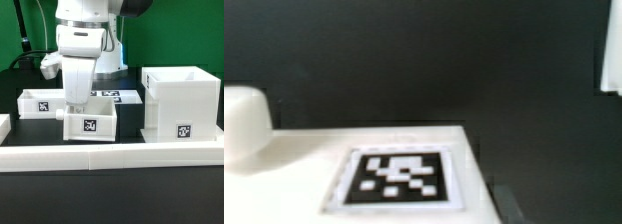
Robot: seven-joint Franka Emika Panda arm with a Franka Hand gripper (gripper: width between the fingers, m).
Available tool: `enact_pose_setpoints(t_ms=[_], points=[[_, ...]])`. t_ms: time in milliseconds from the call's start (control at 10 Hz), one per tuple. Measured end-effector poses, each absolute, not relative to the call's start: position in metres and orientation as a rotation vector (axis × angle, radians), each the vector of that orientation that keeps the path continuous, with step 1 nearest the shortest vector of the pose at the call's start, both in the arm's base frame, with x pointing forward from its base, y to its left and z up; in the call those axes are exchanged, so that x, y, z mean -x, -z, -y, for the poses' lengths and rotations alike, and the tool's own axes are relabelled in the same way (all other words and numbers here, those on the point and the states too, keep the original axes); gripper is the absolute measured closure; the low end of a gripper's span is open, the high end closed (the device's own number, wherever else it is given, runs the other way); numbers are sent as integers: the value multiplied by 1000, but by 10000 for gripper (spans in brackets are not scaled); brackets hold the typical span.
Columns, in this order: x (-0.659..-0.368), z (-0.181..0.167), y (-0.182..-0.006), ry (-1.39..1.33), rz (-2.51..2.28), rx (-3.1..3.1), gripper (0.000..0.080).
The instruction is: Assemble drawer
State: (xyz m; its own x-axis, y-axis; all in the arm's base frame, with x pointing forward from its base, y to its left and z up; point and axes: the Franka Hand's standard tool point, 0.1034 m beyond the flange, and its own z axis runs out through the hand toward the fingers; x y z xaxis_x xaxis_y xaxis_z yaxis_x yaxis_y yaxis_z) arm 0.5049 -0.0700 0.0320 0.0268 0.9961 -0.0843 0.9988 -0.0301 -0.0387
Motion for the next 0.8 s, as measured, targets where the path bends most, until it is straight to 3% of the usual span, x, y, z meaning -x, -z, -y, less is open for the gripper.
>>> enact_pose_setpoints(t_ms=[400, 800], points=[[-517, 48, -30, 148, -2160, -2260, 757], [-521, 49, -29, 127, -2154, -2251, 757]])
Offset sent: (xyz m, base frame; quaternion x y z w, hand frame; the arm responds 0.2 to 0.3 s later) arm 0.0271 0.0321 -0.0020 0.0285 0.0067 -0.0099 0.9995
